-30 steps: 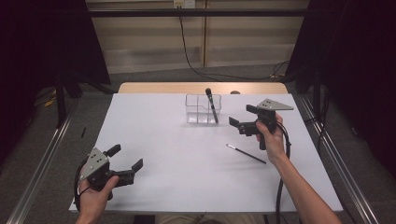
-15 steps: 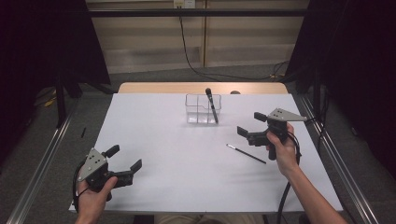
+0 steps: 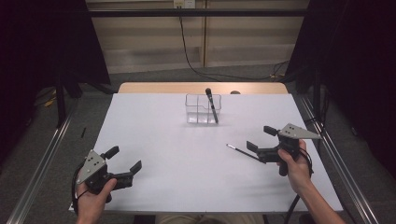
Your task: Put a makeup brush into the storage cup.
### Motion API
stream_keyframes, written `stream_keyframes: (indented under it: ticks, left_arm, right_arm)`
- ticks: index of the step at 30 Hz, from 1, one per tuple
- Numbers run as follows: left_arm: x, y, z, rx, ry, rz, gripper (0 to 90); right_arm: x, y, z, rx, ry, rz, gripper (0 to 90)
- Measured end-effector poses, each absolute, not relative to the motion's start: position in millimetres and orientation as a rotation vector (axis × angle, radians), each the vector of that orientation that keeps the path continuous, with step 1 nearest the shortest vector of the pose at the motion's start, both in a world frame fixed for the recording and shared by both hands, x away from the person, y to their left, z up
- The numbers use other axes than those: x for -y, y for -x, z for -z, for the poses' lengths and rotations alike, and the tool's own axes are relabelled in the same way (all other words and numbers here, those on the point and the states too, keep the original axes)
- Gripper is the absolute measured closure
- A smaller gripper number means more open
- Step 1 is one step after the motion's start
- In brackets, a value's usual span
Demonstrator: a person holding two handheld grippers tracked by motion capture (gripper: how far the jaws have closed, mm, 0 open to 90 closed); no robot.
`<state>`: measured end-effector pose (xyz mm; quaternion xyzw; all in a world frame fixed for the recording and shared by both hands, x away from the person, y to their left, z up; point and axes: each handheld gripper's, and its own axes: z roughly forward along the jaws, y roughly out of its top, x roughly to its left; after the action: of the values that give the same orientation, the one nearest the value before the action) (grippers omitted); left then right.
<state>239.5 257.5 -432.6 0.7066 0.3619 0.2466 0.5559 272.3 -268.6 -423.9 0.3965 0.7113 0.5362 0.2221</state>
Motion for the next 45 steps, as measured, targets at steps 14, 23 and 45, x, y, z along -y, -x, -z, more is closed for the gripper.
stream_keyframes:
  ticks: [14,23,45]
  left_arm:
    - [-263,-237,433,-0.855,-1.658,-0.578,3.4]
    - [-264,-235,433,-0.861,-1.651,-0.577,3.4]
    - [-264,-236,432,-0.873,-1.651,-0.587,3.5]
  right_arm:
    - [287,-233,432,-1.924,-1.125,-1.463,3.9]
    - [298,-209,438,-1.904,-1.150,-1.460,2.9]
    - [292,-222,442,-1.969,-1.106,-1.464,1.3]
